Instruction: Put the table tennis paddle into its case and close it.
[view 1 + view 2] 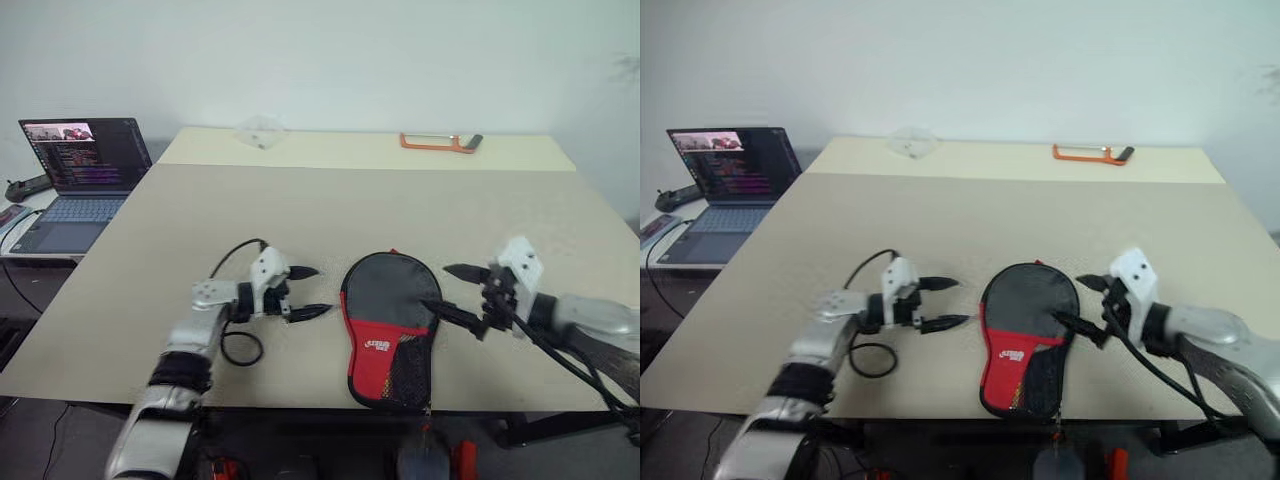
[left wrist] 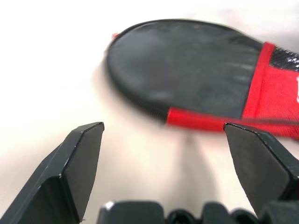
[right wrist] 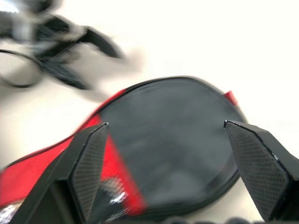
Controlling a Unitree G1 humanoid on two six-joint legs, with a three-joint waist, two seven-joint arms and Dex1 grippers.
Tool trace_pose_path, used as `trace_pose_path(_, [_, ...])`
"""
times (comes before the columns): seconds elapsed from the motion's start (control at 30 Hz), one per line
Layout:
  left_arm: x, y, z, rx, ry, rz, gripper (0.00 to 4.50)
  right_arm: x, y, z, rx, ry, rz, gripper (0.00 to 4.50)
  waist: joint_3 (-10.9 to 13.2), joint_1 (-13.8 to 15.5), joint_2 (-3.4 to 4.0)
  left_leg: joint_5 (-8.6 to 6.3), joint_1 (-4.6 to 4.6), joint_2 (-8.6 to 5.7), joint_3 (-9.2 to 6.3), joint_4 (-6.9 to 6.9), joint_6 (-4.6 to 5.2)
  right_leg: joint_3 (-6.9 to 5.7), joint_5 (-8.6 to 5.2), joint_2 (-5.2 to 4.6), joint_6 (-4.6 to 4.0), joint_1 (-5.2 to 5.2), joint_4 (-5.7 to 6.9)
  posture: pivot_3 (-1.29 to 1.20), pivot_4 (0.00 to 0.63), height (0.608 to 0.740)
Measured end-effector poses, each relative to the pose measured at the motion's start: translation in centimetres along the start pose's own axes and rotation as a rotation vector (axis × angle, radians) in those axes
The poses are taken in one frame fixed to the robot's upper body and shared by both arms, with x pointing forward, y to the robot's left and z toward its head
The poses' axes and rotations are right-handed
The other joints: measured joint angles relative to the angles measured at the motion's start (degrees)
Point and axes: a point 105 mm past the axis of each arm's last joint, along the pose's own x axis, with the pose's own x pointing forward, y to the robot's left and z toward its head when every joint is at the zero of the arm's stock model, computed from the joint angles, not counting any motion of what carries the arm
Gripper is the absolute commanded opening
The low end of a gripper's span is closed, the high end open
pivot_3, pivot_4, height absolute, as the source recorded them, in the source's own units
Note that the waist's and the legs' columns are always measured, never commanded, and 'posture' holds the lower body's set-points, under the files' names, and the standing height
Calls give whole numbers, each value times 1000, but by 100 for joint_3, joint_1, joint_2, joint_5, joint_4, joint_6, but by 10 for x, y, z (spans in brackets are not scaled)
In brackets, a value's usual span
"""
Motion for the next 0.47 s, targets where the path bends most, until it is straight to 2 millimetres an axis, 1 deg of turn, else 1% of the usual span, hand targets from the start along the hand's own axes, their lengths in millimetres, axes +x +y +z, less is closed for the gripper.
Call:
trace_pose_path(0.07, [-10,-1,0,-12,5,49,4500,8,-19,-3,-24,-11,-49,4314,8,37,13,0,-2,-6,-1,2,0,-2,0,-5,0,1,-1,0,150,740])
trace_pose_path(0.2, [-21,-1,3,-5,-11,166,4500,15,-45,-13,-53,12,-91,4314,11,81,19,0,-1,-4,-1,2,-1,0,1,-4,-2,2,0,0,150,740])
trace_pose_path(0.27, [-17,-1,10,3,-46,207,4500,14,-61,-19,-53,28,-107,4314,14,87,24,1,0,-8,0,3,-1,-1,1,-6,-2,4,2,0,150,740])
trace_pose_path(0.3, [-12,-2,16,4,-65,221,4500,12,-73,-23,-54,39,-116,4314,15,94,24,1,1,-8,2,5,-2,0,2,-6,-2,5,4,0,150,740])
trace_pose_path(0.33, [-8,-4,19,6,-80,220,4500,9,-85,-25,-60,44,-133,4314,15,88,25,1,1,-7,5,5,-2,2,2,-5,-2,4,6,0,150,740])
trace_pose_path(0.37, [-6,-6,21,4,-88,213,4500,6,-92,-25,-67,44,-148,4314,15,76,27,1,2,-5,6,2,-2,3,1,-4,-2,2,9,0,150,740])
trace_pose_path(0.4, [-7,-5,20,-7,-86,217,4500,6,-96,-25,-79,40,-150,4314,14,43,28,1,5,-1,6,0,-2,2,1,-1,-4,1,11,0,150,740])
trace_pose_path(0.47, [-10,-4,17,-11,-73,228,4500,6,-98,-33,-96,58,-139,4314,14,3,28,2,5,1,6,-3,-3,2,-2,-1,-8,-5,17,0,150,740])
